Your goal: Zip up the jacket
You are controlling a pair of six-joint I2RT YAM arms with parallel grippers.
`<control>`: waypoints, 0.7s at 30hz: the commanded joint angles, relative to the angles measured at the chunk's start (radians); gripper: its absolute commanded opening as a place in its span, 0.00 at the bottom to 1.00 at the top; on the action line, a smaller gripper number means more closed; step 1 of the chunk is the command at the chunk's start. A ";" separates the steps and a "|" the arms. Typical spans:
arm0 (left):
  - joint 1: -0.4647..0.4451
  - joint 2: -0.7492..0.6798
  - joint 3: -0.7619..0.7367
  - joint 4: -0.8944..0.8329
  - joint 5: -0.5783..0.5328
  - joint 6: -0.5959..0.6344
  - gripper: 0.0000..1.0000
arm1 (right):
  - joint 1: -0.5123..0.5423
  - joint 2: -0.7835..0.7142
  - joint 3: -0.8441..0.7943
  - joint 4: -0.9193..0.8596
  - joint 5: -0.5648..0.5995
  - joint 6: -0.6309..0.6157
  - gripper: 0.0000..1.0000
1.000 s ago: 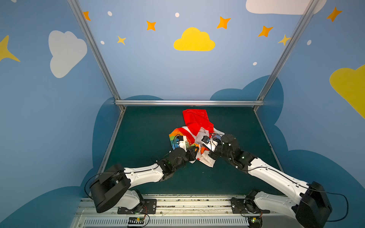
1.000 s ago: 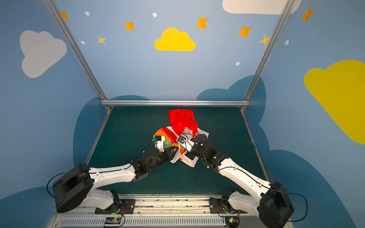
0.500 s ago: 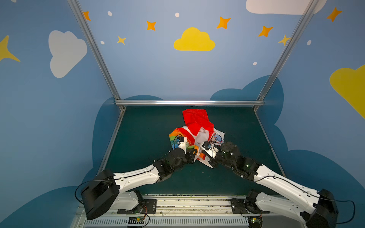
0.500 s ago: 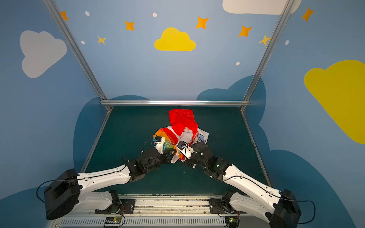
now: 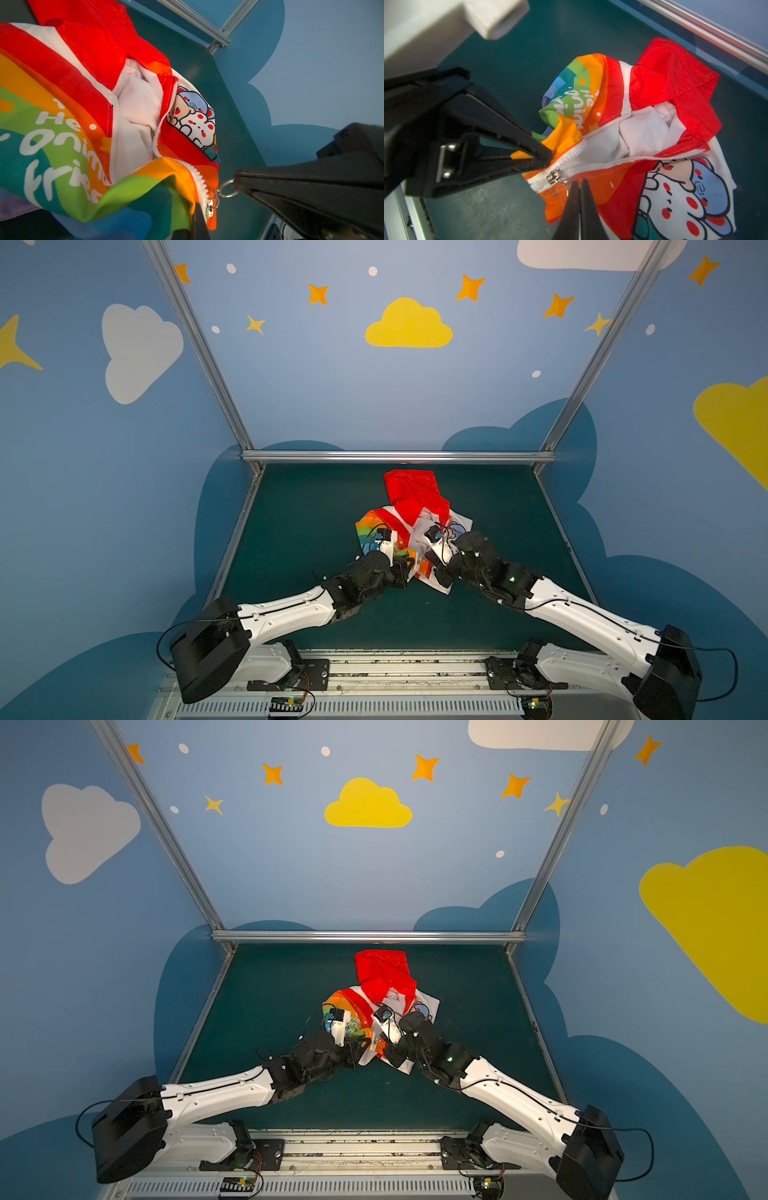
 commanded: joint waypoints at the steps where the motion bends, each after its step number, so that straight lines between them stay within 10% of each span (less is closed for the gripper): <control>1: -0.007 -0.039 -0.049 -0.049 -0.017 0.049 0.03 | -0.041 -0.008 0.061 -0.026 0.028 0.179 0.00; 21: -0.044 -0.316 -0.172 -0.365 -0.115 0.167 0.03 | -0.262 0.057 0.009 0.156 -0.041 0.521 0.00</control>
